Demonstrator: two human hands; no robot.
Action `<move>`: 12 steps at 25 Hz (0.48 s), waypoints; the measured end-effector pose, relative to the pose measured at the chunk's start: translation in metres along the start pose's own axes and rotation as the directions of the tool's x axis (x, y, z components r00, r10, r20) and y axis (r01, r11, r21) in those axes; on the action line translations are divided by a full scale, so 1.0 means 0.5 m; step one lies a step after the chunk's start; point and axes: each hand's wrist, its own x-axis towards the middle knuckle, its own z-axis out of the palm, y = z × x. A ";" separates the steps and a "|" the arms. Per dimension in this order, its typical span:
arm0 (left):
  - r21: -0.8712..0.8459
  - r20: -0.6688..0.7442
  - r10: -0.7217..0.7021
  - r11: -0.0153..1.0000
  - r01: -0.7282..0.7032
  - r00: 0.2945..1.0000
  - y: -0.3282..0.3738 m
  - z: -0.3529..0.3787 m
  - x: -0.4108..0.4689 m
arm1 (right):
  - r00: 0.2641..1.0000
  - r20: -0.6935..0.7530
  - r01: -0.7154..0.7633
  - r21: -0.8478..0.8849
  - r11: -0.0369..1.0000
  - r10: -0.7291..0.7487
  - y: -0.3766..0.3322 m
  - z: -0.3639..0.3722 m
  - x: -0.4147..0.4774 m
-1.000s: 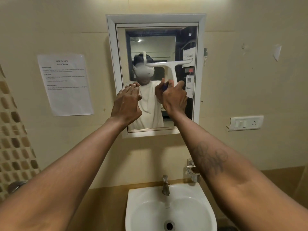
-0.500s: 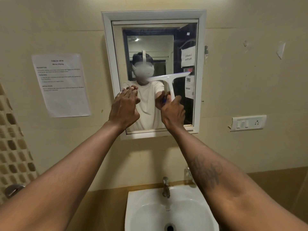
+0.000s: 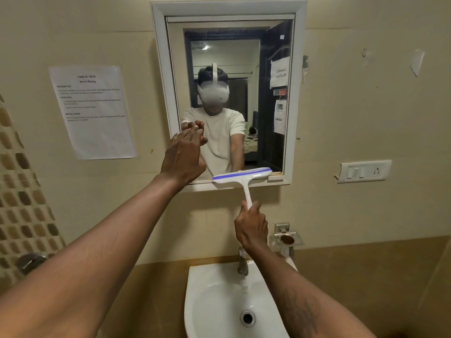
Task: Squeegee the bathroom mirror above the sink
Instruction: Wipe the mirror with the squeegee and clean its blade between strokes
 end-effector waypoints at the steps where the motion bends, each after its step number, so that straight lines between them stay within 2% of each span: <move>1: 0.001 0.000 -0.005 1.000 0.005 1.000 0.002 -0.002 -0.005 | 1.000 0.003 -0.013 0.011 1.000 0.013 0.001 -0.003 -0.006; 3: 0.002 -0.004 -0.010 1.000 0.010 1.000 0.003 -0.008 -0.012 | 1.000 -0.015 0.004 0.059 0.998 -0.003 -0.013 -0.016 -0.005; 5: 0.010 -0.006 -0.011 1.000 0.011 1.000 0.003 -0.017 -0.012 | 0.994 -0.076 0.088 0.106 0.991 -0.080 -0.051 -0.043 0.014; 8: 0.018 -0.005 -0.022 1.000 0.022 1.000 -0.007 -0.034 0.000 | 0.960 -0.185 0.241 0.158 0.957 -0.212 -0.149 -0.090 0.073; 12: 0.003 -0.059 -0.020 1.000 0.020 0.998 -0.004 -0.056 0.017 | 0.925 -0.276 0.330 0.248 0.911 -0.260 -0.290 -0.146 0.153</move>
